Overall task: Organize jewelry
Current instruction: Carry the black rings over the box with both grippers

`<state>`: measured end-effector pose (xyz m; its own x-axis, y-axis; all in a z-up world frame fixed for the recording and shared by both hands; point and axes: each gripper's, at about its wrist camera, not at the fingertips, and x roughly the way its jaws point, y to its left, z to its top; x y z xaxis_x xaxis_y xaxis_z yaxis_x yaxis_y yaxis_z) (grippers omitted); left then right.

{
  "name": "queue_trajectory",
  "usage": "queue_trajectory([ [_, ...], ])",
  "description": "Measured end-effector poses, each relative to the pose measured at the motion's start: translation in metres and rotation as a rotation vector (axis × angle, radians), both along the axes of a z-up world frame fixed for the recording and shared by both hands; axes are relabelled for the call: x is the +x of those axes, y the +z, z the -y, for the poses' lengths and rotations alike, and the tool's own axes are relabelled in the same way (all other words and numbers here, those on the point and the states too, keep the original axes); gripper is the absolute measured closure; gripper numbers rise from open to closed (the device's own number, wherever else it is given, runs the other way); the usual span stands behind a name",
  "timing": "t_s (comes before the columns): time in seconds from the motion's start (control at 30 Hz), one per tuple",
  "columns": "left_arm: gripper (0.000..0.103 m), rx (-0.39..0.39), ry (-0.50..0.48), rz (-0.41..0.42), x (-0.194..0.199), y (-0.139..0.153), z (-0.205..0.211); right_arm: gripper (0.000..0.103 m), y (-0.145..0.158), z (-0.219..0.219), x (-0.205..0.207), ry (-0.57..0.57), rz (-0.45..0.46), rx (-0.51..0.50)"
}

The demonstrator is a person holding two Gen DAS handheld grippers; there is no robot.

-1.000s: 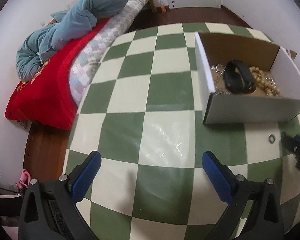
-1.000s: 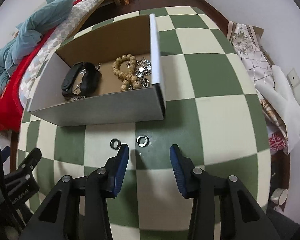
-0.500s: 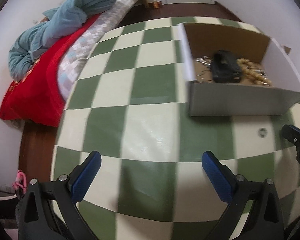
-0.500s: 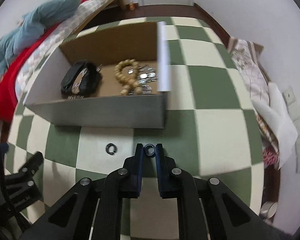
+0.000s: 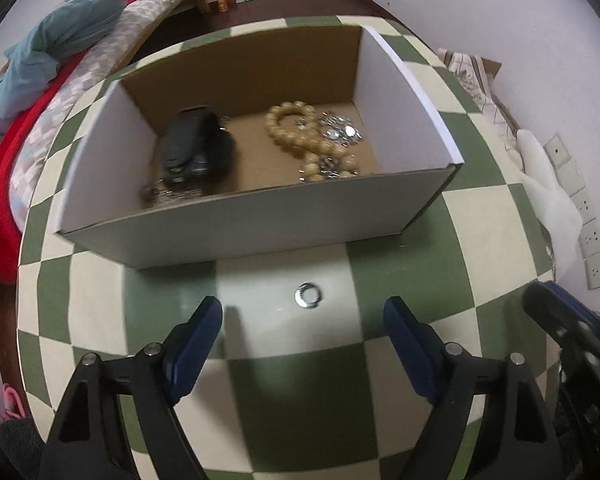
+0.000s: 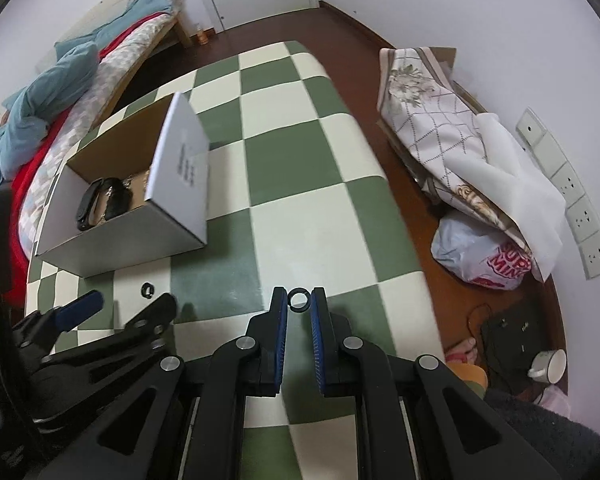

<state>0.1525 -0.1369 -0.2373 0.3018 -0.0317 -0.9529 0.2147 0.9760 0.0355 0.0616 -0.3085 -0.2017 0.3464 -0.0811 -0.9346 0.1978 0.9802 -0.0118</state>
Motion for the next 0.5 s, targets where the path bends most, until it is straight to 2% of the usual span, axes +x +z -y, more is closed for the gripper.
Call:
queue_trajectory([
  [0.17,0.023,0.000,-0.001,0.010,0.007,-0.002,0.003,0.091,0.004,0.007,0.000,-0.016,0.008,0.005],
  [0.23,0.035,-0.021,-0.005,0.011,0.007,-0.001,0.002,0.091,0.004,0.009,0.001,-0.022,0.012,0.006],
  [0.3,0.060,-0.043,-0.009,0.017,0.006,0.002,0.002,0.091,0.005,0.011,0.003,-0.027,0.014,0.009],
  [0.33,0.066,-0.045,-0.017,0.019,0.005,0.003,0.004,0.091,0.005,0.012,0.003,-0.030,0.016,0.009],
  [0.4,0.090,-0.042,-0.031,0.020,0.006,0.004,0.007,0.091,0.005,0.012,0.004,-0.031,0.015,0.010],
  [0.43,0.093,-0.043,-0.033,0.019,0.007,0.004,0.007,0.091,0.006,0.013,0.004,-0.031,0.013,0.013],
  [0.5,0.093,-0.044,-0.033,0.018,0.008,0.004,0.007,0.091,0.007,0.013,0.004,-0.034,0.014,0.017],
])
